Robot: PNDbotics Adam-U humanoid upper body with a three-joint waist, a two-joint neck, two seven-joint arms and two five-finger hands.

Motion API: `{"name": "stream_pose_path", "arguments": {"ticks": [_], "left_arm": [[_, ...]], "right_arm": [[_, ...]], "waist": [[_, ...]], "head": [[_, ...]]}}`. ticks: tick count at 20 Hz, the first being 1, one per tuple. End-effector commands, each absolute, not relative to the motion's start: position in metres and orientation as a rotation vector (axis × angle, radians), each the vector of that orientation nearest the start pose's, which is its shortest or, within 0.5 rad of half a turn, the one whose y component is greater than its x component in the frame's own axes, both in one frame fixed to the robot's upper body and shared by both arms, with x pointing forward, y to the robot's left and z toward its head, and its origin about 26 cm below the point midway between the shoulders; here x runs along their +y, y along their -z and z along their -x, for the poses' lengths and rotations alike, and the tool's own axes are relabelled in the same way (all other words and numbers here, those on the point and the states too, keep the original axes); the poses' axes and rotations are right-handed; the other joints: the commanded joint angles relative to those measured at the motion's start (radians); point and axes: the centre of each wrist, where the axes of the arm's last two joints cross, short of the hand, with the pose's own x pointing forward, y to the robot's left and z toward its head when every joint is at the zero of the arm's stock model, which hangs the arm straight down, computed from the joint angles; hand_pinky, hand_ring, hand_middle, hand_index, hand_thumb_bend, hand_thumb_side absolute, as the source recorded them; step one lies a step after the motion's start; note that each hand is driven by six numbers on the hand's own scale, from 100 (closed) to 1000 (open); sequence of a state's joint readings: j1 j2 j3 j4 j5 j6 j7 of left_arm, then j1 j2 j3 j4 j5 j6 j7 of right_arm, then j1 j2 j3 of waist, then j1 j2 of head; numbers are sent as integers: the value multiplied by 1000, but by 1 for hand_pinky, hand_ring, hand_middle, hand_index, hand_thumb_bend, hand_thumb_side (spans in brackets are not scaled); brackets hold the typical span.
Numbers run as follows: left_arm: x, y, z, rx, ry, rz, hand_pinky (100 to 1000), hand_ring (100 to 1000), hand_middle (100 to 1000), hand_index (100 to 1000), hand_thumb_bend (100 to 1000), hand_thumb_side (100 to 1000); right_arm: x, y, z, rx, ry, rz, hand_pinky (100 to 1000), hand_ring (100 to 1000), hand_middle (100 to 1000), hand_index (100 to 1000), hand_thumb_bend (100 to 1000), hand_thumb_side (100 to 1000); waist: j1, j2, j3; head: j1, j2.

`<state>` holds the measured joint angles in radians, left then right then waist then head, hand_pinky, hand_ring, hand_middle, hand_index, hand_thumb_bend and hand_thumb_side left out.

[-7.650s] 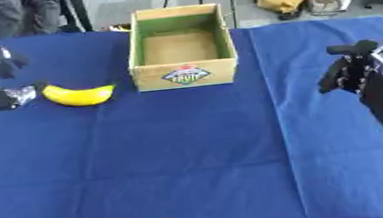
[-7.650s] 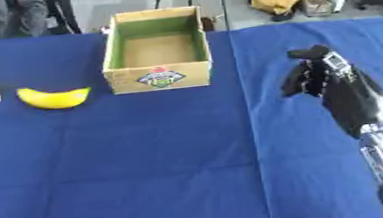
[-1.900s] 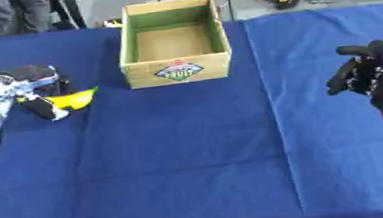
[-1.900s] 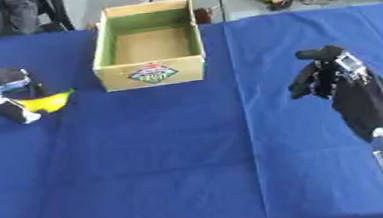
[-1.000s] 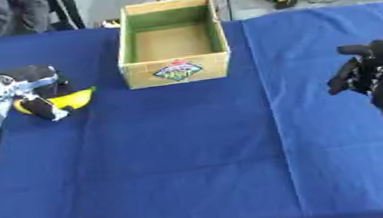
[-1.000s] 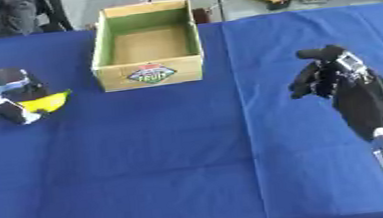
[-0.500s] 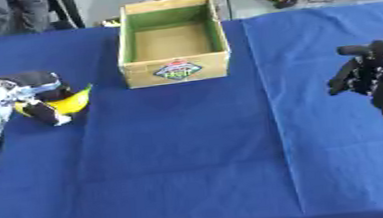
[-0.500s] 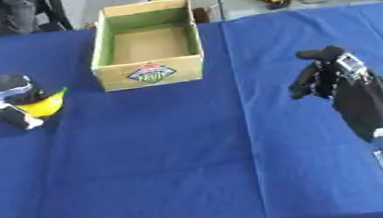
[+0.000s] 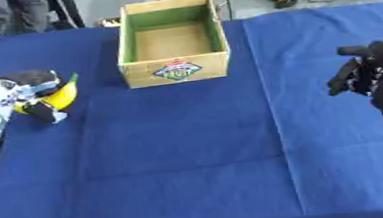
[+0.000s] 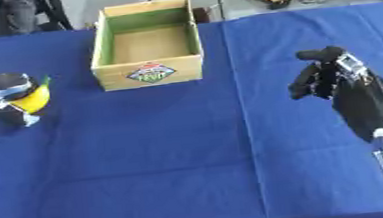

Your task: Pick up objects on the table and place them in the box.

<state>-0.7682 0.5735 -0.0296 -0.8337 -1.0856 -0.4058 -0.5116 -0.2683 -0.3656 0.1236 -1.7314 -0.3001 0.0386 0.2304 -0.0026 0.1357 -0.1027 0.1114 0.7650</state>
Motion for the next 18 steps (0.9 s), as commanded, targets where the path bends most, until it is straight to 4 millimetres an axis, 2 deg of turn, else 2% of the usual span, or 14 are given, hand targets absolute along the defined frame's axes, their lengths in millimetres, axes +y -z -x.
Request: {"name": "stream_pose_path", "arguments": {"ticks": [1, 18], "left_arm": [[401, -170, -447, -1009, 1670, -906, 506, 475, 492, 620, 100, 200], [399, -188, -449, -991, 1726, -922, 505, 472, 486, 611, 100, 194]], "right_arm": [[-265, -128, -329, -1869, -504, -282, 600, 608, 515, 832, 100, 915], [-266, -127, -328, -1861, -507, -281, 600, 611, 514, 832, 100, 912]], "waist": [[1, -17, 0], [8, -28, -7]], "head": [[0, 5], [0, 5]]}}
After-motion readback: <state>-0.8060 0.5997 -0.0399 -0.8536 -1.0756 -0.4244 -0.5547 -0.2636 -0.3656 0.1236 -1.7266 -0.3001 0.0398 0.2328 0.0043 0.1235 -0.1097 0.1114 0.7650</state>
